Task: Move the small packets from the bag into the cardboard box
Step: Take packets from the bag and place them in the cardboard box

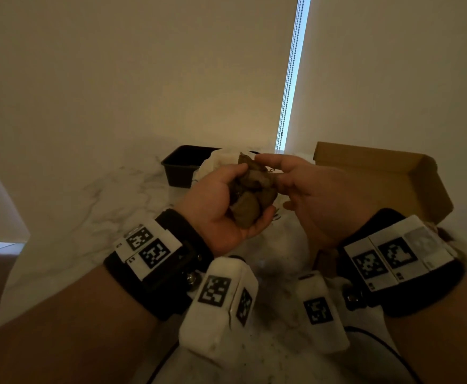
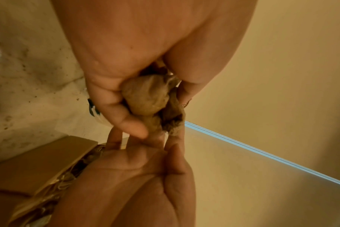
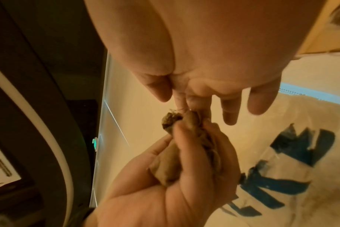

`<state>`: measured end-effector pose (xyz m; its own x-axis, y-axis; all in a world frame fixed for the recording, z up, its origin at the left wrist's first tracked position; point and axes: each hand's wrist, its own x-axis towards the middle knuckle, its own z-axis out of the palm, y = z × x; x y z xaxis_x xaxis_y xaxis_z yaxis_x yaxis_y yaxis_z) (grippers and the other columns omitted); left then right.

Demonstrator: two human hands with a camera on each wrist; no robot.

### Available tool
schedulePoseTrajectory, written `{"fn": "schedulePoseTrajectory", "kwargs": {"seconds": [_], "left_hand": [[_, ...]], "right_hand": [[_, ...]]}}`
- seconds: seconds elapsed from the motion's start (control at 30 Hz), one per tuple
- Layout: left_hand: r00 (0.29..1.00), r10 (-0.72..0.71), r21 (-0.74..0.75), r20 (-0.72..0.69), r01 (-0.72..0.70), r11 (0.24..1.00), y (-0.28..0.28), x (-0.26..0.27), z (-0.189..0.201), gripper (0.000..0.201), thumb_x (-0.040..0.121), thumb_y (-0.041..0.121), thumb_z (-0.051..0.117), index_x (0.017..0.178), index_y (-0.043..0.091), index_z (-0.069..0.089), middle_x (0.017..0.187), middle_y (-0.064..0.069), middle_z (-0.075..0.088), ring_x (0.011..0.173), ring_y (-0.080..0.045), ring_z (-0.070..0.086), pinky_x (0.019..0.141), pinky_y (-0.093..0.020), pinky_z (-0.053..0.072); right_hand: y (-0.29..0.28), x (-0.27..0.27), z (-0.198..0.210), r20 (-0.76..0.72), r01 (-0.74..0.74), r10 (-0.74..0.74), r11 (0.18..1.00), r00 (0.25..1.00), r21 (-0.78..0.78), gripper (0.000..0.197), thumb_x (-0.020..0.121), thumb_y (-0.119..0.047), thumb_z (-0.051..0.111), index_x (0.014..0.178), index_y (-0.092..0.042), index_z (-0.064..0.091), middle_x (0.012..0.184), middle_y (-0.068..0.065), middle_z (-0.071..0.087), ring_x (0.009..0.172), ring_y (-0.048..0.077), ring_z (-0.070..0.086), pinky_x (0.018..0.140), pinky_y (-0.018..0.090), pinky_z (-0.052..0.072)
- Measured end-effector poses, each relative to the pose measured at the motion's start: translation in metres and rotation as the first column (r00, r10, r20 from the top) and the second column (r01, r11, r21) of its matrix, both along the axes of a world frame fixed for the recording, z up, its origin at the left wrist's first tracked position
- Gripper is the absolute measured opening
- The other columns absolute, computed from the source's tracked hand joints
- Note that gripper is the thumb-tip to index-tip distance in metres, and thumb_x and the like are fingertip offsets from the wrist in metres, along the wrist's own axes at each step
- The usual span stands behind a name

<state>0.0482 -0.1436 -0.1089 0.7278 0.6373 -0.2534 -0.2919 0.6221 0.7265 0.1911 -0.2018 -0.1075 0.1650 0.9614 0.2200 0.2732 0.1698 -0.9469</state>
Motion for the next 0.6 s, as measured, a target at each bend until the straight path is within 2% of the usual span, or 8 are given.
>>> {"fn": "schedulePoseTrajectory", "kwargs": {"seconds": [0.07, 0.13, 0.2, 0.3, 0.4, 0.5, 0.53, 0.6], "left_hand": [[1.000, 0.006, -0.036, 0.002, -0.006, 0.999, 0.001, -0.001, 0.001, 0.027, 0.098, 0.036, 0.054, 0.104, 0.013, 0.067, 0.088, -0.010, 0.068, 0.072, -0.019, 0.063, 0.048, -0.022, 0.054], [1.000, -0.001, -0.052, -0.001, 0.001, 0.999, 0.001, -0.002, 0.002, 0.026, 0.097, 0.035, 0.055, 0.098, 0.012, 0.067, 0.079, -0.008, 0.066, 0.070, -0.017, 0.059, 0.040, -0.018, 0.047], [1.000, 0.000, -0.040, -0.018, -0.001, 0.999, 0.001, -0.002, 0.002, 0.025, 0.096, 0.033, 0.054, 0.094, 0.012, 0.066, 0.074, -0.007, 0.065, 0.068, -0.016, 0.057, 0.037, -0.016, 0.043], [0.997, 0.047, 0.020, -0.057, -0.046, 0.999, 0.000, -0.002, 0.002, 0.023, 0.095, 0.033, 0.057, 0.100, 0.013, 0.067, 0.074, -0.006, 0.068, 0.064, -0.016, 0.059, 0.037, -0.016, 0.041], [0.993, 0.082, 0.073, -0.084, -0.076, 0.994, 0.000, -0.002, 0.003, 0.020, 0.094, 0.034, 0.059, 0.092, 0.016, 0.067, 0.070, -0.004, 0.069, 0.058, -0.015, 0.060, 0.037, -0.015, 0.040], [0.994, 0.039, 0.101, -0.102, -0.029, 0.994, 0.002, -0.004, 0.004, 0.021, 0.094, 0.037, 0.059, 0.089, 0.017, 0.066, 0.069, -0.002, 0.066, 0.060, -0.014, 0.056, 0.035, -0.014, 0.036], [0.994, 0.016, 0.112, -0.109, -0.004, 0.994, 0.003, -0.005, 0.004, 0.022, 0.093, 0.038, 0.059, 0.089, 0.017, 0.066, 0.069, -0.002, 0.065, 0.061, -0.014, 0.055, 0.033, -0.014, 0.035], [0.992, -0.032, 0.137, -0.126, 0.049, 0.989, 0.004, -0.007, 0.004, 0.022, 0.093, 0.038, 0.057, 0.091, 0.018, 0.066, 0.070, 0.000, 0.062, 0.062, -0.014, 0.054, 0.032, -0.014, 0.034]], "right_hand": [[-0.003, -0.001, -0.002, 0.080, 0.043, -0.047, 0.998, 0.996, 0.045, 0.037, 0.098, -0.009, 0.044, 0.122, -0.029, 0.064, 0.114, -0.013, 0.067, 0.099, -0.004, 0.062, 0.076, 0.014, 0.047], [-0.007, -0.003, -0.003, 0.102, 0.081, -0.089, 0.993, 0.991, 0.084, 0.033, 0.096, -0.014, 0.049, 0.112, -0.037, 0.066, 0.110, -0.015, 0.068, 0.100, -0.002, 0.061, 0.076, 0.014, 0.043], [-0.008, -0.002, -0.003, 0.082, 0.129, -0.138, 0.986, 0.987, 0.103, 0.027, 0.094, -0.017, 0.056, 0.109, -0.036, 0.068, 0.104, -0.014, 0.071, 0.097, 0.002, 0.063, 0.074, 0.017, 0.044], [-0.008, 0.001, -0.001, 0.017, 0.225, -0.230, 0.962, 0.973, 0.152, 0.017, 0.090, -0.025, 0.062, 0.102, -0.034, 0.070, 0.094, -0.007, 0.071, 0.092, 0.014, 0.066, 0.068, 0.027, 0.049], [-0.009, 0.003, 0.002, -0.105, 0.288, -0.271, 0.936, 0.957, 0.201, 0.018, 0.091, -0.012, 0.059, 0.097, -0.026, 0.068, 0.087, 0.000, 0.066, 0.081, 0.019, 0.062, 0.062, 0.029, 0.049], [-0.011, 0.004, 0.005, -0.028, 0.260, -0.263, 0.927, 0.965, 0.272, 0.040, 0.087, 0.003, 0.053, 0.081, -0.032, 0.071, 0.084, 0.000, 0.066, 0.075, 0.022, 0.061, 0.061, 0.031, 0.048], [-0.012, 0.004, 0.005, 0.004, 0.239, -0.250, 0.930, 0.968, 0.279, 0.042, 0.087, 0.003, 0.053, 0.081, -0.033, 0.073, 0.084, -0.001, 0.067, 0.074, 0.021, 0.061, 0.061, 0.031, 0.048], [-0.014, 0.002, 0.007, 0.022, 0.198, -0.211, 0.943, 0.977, 0.267, 0.030, 0.090, -0.005, 0.059, 0.088, -0.032, 0.073, 0.080, -0.002, 0.067, 0.073, 0.020, 0.061, 0.060, 0.030, 0.048]]}}
